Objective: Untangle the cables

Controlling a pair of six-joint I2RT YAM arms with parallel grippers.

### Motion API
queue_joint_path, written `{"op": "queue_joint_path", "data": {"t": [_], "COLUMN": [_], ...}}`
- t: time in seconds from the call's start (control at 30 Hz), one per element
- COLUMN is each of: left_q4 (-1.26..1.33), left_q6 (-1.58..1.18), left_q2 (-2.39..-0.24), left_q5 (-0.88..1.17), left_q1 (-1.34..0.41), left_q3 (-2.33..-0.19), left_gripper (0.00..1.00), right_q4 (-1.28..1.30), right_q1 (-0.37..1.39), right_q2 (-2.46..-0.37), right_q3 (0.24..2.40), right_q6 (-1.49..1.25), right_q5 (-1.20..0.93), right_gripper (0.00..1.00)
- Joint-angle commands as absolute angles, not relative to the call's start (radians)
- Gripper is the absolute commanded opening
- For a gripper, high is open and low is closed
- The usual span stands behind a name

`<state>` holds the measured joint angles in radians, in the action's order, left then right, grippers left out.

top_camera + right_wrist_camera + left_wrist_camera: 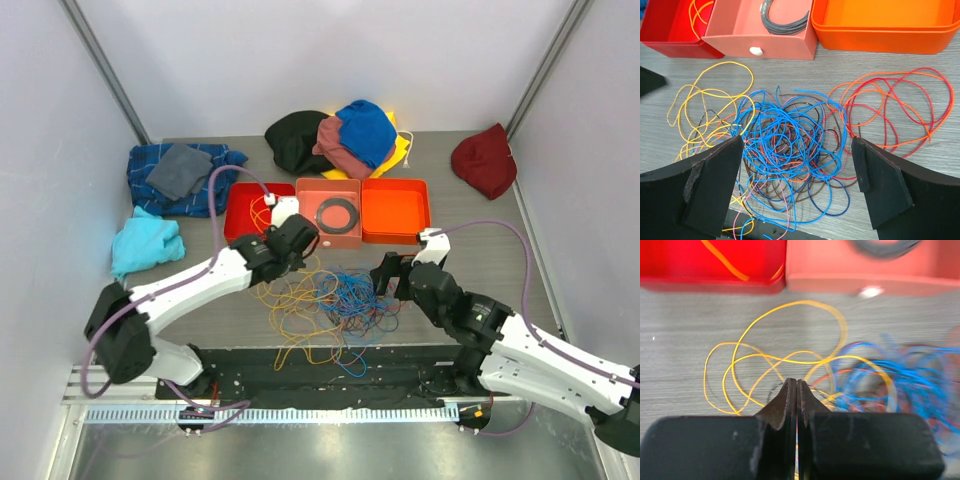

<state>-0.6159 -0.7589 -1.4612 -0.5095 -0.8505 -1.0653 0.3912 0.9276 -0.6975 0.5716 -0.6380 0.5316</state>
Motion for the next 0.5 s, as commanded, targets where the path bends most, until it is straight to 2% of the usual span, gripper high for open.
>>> {"op": "queue_joint_path", "data": {"t": [0.0, 0.03, 0.1, 0.13, 0.23, 0.47], "left_q4": [-0.566, -0.549, -0.513, -0.505, -0.462, -0.393], "left_q6": [-0.735, -0.706, -0.68, -0.673, -0.661, -0.663], "left_q2": [-1.327, -1.318, -1.319, -1.327, -1.365, -1.43], "left_q5": [-0.522, -0.447, -0.336, -0.255, -0.192, -0.166], "left_q1": [-0.859, -0.859, -0.865, -0.885, -0.96, -1.042], "left_q3": [-1.049, -1.046, -1.043, -1.04, -1.022, -0.992], "left_gripper": [0.0, 0.01, 0.13, 0.26, 0.41, 0.45], "right_q4": [0.318, 0.311, 0.301, 0.299, 0.308, 0.359], "right_q1": [0.928, 0.928, 0.927, 0.928, 0.928, 0.928], "right_q2": [-0.741, -0.755, -0.767, -0.775, -0.775, -0.73], "right_q3": [0.58, 0.583, 0.591, 0.594, 0.609, 0.632], "right_q6": [-0.64, -0.64, -0.64, -0.635, -0.623, -0.606], "right_q5": [0.52, 0.514, 0.508, 0.511, 0.529, 0.569], "right_gripper": [1.0, 1.0, 1.0, 1.0, 1.0, 1.0]}}
